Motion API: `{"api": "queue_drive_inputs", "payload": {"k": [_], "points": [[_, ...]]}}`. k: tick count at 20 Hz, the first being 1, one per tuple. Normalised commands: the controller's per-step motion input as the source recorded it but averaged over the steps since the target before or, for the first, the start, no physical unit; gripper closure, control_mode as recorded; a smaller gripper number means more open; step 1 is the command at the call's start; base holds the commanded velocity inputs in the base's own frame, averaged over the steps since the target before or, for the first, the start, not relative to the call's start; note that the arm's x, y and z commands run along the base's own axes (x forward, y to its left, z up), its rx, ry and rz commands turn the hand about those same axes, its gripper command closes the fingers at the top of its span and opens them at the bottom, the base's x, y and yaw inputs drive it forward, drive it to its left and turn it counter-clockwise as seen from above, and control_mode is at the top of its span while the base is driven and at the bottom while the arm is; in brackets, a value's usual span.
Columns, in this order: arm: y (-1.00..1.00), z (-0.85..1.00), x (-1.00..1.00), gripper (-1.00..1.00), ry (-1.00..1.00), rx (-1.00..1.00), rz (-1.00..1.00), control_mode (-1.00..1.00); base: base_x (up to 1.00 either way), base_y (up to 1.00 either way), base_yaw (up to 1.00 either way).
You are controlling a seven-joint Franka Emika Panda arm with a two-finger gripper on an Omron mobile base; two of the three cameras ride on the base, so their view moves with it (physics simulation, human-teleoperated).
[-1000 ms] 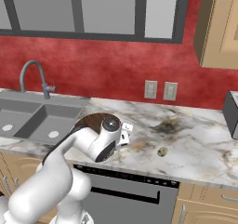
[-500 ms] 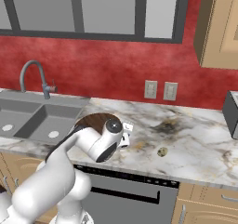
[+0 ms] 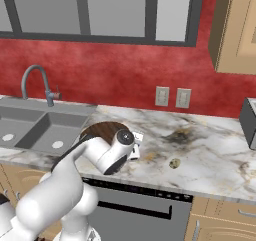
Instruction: Gather the eggs and milk located in the vicinity of the sink area and place them right next to the bowl.
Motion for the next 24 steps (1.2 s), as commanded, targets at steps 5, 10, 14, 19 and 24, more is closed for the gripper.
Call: {"api": "queue_drive_inputs", "payload": {"k": [5, 10, 14, 19, 24], "points": [[0.0, -0.02, 0.0, -1.0, -0.06, 0.0, 0.0, -1.0, 0.0, 0.0, 0.0], [0.0, 0.0, 0.0, -1.0, -0.06, 0.0, 0.0, -1.0, 0.0, 0.0, 0.0], [-0.04, 0.28, -0.23, -1.0, 0.02, 0.0, 0.0, -1.0, 0.0, 0.0, 0.0], [-0.38, 0.53, -0.51, -1.0, 0.17, 0.0, 0.0, -1.0, 0.0, 0.0, 0.0], [-0.93, 0.38, -0.37, -1.0, 0.27, 0.0, -0.13, -1.0, 0.0, 0.0, 0.0]]}}
